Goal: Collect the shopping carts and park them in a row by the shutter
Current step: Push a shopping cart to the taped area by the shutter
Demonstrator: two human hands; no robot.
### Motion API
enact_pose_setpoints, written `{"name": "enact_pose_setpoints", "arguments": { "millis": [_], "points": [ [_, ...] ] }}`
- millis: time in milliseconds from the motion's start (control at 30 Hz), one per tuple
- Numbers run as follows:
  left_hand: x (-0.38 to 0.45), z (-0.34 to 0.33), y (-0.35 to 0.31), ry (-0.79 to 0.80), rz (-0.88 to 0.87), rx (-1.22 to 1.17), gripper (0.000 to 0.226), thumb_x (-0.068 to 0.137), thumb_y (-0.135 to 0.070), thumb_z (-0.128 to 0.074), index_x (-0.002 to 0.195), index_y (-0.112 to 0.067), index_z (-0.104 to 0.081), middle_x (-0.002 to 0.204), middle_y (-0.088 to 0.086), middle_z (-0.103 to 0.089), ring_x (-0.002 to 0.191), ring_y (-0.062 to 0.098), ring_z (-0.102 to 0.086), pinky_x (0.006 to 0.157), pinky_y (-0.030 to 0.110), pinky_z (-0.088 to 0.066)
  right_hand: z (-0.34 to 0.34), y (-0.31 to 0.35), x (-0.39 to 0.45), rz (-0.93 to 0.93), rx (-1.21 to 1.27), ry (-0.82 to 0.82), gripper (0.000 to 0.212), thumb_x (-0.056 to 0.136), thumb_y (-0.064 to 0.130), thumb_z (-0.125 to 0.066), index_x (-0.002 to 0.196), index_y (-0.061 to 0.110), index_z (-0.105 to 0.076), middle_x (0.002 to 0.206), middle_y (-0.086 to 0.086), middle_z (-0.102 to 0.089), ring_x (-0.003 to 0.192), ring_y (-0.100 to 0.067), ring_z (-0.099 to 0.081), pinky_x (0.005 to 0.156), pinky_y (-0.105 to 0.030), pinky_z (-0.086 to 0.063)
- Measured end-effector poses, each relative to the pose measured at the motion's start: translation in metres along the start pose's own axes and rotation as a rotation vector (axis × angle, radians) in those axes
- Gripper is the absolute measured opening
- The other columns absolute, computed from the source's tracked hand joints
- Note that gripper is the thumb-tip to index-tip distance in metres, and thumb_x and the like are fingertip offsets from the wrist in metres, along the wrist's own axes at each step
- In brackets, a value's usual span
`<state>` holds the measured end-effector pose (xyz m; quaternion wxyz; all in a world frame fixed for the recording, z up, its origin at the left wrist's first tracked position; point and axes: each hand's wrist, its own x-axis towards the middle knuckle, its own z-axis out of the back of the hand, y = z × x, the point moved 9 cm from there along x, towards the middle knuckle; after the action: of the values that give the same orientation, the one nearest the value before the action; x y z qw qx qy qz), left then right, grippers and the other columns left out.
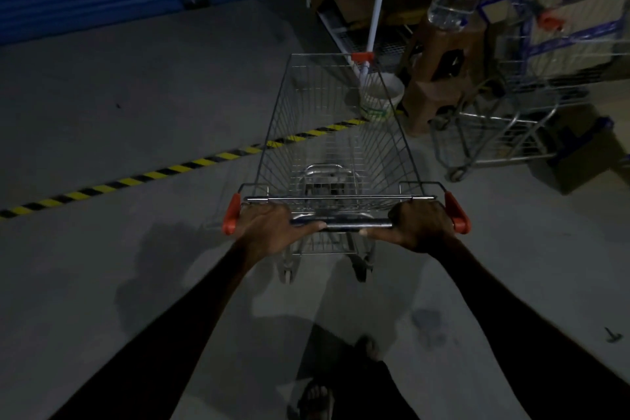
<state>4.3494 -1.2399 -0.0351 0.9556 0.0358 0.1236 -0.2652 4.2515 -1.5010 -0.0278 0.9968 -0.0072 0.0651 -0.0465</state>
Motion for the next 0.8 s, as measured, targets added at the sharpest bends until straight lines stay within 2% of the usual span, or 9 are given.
{"name": "enact_pose_setpoints", "arguments": {
  "millis": [100, 167, 233, 300, 400, 500, 567, 700, 800],
  "points": [
    [0.064, 0.014, 0.004, -0.002, 0.007, -0.030, 0.117, 0.064, -0.113, -0.001, 0.093, -0.034, -0.083, 0.065, -0.008, -0.064, 0.070, 0.014, -0.066, 0.077, 0.035, -0.052, 0.006, -0.025, 0.065, 0.015, 0.001, -0.035, 0.099, 0.061, 0.114, -0.015, 0.054, 0.023, -0.054, 0.057, 0.011, -0.055, 0.070, -0.018, -0.068, 0.076, -0.035, -0.058],
    [0.106, 0.029, 0.009, -0.001, 0.038, -0.070, 0.115, 0.064, -0.113, -0.005, 0.073, -0.024, -0.077, 0.060, -0.006, -0.063, 0.065, 0.014, -0.065, 0.073, 0.034, -0.050, 0.012, -0.044, 0.116, 0.015, 0.011, -0.063, 0.106, 0.059, 0.115, -0.014, 0.073, 0.029, -0.074, 0.073, 0.009, -0.071, 0.082, -0.019, -0.073, 0.080, -0.037, -0.059],
    [0.151, 0.044, 0.014, -0.007, 0.076, -0.086, 0.112, 0.064, -0.113, -0.007, 0.067, -0.020, -0.071, 0.065, -0.004, -0.066, 0.069, 0.016, -0.067, 0.079, 0.037, -0.052, 0.014, -0.063, 0.166, 0.017, 0.035, -0.064, 0.109, 0.057, 0.115, -0.013, 0.100, 0.041, -0.079, 0.099, 0.012, -0.078, 0.098, -0.019, -0.074, 0.089, -0.041, -0.059],
    [0.195, 0.059, 0.016, 0.013, 0.104, -0.102, 0.116, 0.062, -0.114, -0.006, 0.077, -0.022, -0.074, 0.078, -0.001, -0.073, 0.085, 0.019, -0.072, 0.089, 0.041, -0.054, 0.020, -0.085, 0.215, 0.007, 0.083, -0.039, 0.108, 0.054, 0.116, -0.015, 0.112, 0.048, -0.076, 0.113, 0.015, -0.077, 0.106, -0.017, -0.073, 0.094, -0.042, -0.057],
    [0.248, 0.077, 0.023, 0.054, 0.130, -0.093, 0.110, 0.069, -0.111, -0.013, 0.102, -0.030, -0.080, 0.107, -0.002, -0.078, 0.111, 0.019, -0.070, 0.106, 0.044, -0.044, 0.041, -0.099, 0.271, 0.054, 0.092, -0.054, 0.107, 0.053, 0.117, -0.015, 0.097, 0.042, -0.078, 0.103, 0.011, -0.079, 0.100, -0.017, -0.073, 0.092, -0.037, -0.057],
    [0.306, 0.098, 0.029, 0.047, 0.138, -0.104, 0.099, 0.078, -0.104, -0.026, 0.113, -0.027, -0.079, 0.119, 0.001, -0.076, 0.119, 0.023, -0.069, 0.091, 0.037, -0.040, 0.060, -0.115, 0.326, 0.054, 0.129, -0.038, 0.102, 0.050, 0.114, -0.013, 0.068, 0.027, -0.064, 0.095, -0.001, -0.079, 0.095, -0.023, -0.074, 0.084, -0.033, -0.051],
    [0.342, 0.107, 0.037, 0.079, 0.162, -0.132, 0.097, 0.079, -0.103, -0.030, 0.111, -0.026, -0.080, 0.117, 0.001, -0.076, 0.117, 0.024, -0.069, 0.088, 0.037, -0.037, 0.068, -0.122, 0.365, 0.062, 0.129, -0.050, 0.115, 0.048, 0.115, -0.005, 0.077, 0.025, -0.071, 0.089, -0.001, -0.079, 0.089, -0.024, -0.075, 0.080, -0.033, -0.052],
    [0.418, 0.114, 0.061, 0.071, 0.201, -0.209, 0.098, 0.067, -0.111, -0.021, 0.068, -0.023, -0.065, 0.075, -0.008, -0.064, 0.085, 0.019, -0.069, 0.080, 0.036, -0.043, 0.066, -0.145, 0.444, 0.061, 0.134, -0.006, 0.108, 0.054, 0.116, -0.013, 0.074, 0.026, -0.071, 0.075, 0.006, -0.072, 0.076, -0.018, -0.071, 0.071, -0.030, -0.053],
    [0.478, 0.123, 0.075, -0.025, 0.199, -0.227, 0.100, 0.068, -0.112, -0.021, 0.092, -0.034, -0.078, 0.091, -0.010, -0.076, 0.095, 0.014, -0.072, 0.091, 0.034, -0.053, 0.066, -0.161, 0.501, 0.051, 0.163, 0.018, 0.099, 0.057, 0.115, -0.024, 0.067, 0.026, -0.065, 0.066, 0.009, -0.065, 0.070, -0.015, -0.068, 0.072, -0.033, -0.057]
  ]
}}
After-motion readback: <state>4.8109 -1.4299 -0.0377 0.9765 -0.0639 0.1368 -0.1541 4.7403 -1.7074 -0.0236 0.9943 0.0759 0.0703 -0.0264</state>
